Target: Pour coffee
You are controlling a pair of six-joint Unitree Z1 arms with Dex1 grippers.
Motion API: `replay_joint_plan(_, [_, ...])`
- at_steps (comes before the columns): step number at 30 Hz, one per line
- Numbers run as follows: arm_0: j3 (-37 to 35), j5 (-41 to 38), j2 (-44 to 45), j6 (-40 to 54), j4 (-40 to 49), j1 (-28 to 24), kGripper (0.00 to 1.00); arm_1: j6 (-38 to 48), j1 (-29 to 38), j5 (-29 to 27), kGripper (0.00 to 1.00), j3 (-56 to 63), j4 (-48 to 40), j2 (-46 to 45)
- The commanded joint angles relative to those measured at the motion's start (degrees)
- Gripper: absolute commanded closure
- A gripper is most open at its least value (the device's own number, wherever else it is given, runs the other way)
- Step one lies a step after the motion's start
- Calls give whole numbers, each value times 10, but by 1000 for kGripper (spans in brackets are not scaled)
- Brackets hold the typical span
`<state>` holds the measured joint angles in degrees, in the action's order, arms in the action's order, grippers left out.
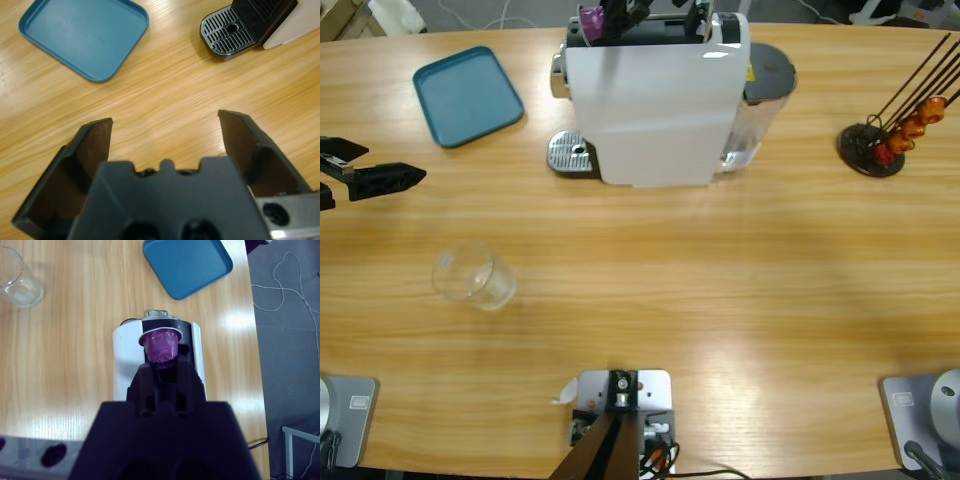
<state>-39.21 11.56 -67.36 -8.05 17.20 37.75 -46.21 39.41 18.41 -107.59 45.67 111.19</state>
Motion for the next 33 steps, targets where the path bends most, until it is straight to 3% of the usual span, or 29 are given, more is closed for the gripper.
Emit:
replay_joint_plan(1, [15, -9, -18, 6, -7, 4, 89, 10, -8, -4, 885, -7, 11, 35])
replay_joint_plan(4, [15, -9, -18, 6, -7, 4, 91, 16, -8, -7, 645, -8, 13, 36])
replay_joint_plan(7, [15, -10, -18, 6, -7, 4, 92, 23, -8, -11, 510, -9, 15, 37])
replay_joint_plan(10, [15, -10, -18, 6, -7, 4, 91, 28, -8, -15, 469, -9, 16, 37])
replay_joint_plan(18, [16, -10, -19, 6, -7, 4, 92, 29, 2, -19, 469, -29, 30, 33])
replay_joint_plan(24, [15, -10, -20, 6, -8, 4, 87, 65, 75, -32, 464, -155, 80, 2])
replay_joint_plan(28, [15, -10, -19, 6, -8, 4, 87, 100, 133, -76, 13, -199, 87, -25])
replay_joint_plan(29, [15, -10, -19, 6, -8, 4, 88, 105, 142, -90, 60, -208, 97, -32])
replay_joint_plan(32, [16, -10, -17, 6, -8, 4, 90, 114, 149, -152, 973, -213, 144, -70])
replay_joint_plan(33, [16, -10, -17, 6, -8, 4, 90, 116, 149, -176, 1000, -210, 154, -89])
